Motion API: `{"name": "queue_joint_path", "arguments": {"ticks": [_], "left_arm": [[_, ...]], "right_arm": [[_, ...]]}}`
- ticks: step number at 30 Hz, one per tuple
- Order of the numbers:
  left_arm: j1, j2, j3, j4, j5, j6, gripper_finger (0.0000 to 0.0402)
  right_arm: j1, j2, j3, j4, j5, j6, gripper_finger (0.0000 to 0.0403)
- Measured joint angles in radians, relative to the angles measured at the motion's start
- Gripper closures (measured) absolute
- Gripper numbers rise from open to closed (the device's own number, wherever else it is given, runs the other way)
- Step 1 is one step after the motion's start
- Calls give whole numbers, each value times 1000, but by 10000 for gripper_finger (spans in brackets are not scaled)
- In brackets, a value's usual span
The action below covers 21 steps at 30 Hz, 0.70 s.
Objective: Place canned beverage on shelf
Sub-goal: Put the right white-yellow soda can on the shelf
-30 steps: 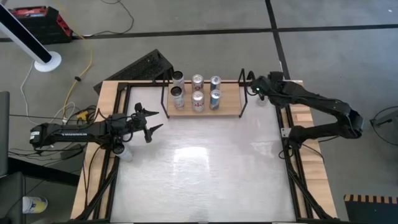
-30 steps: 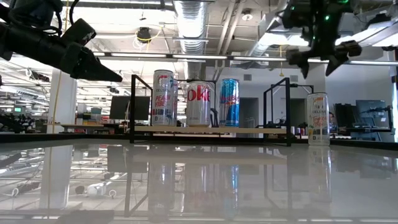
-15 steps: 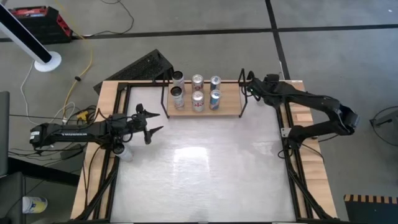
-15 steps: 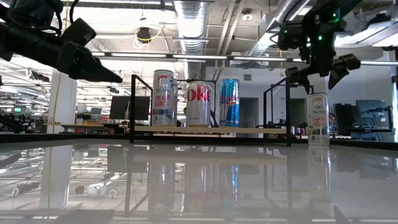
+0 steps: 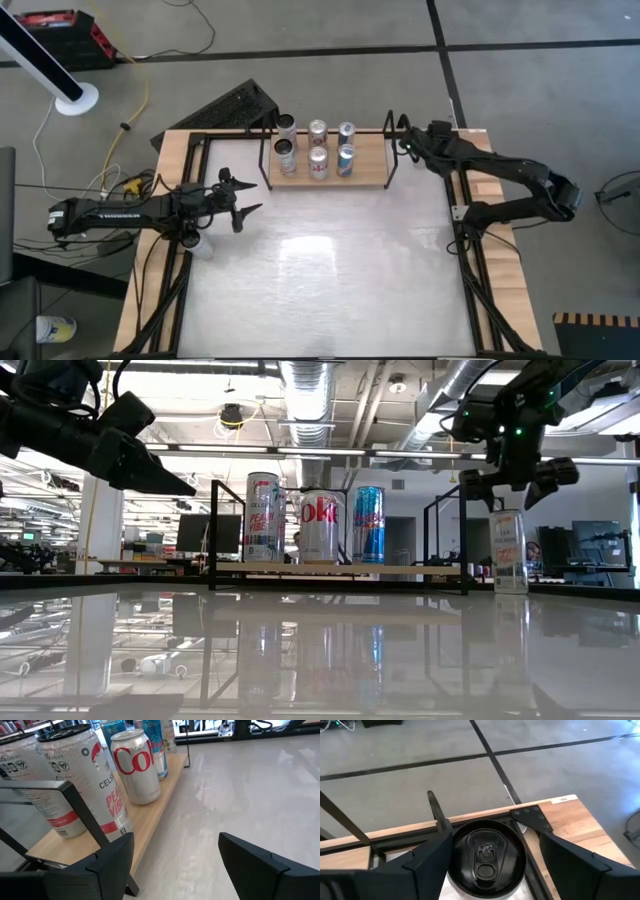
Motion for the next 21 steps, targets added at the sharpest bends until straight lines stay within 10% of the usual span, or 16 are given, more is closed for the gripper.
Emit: {"name": "queue_joint_path", "arguments": {"ticks": [21], "left_arm": [[0, 0, 0, -3, -1, 3, 127]], "right_arm": [[49, -109, -10, -6, -2, -27, 78]]}}
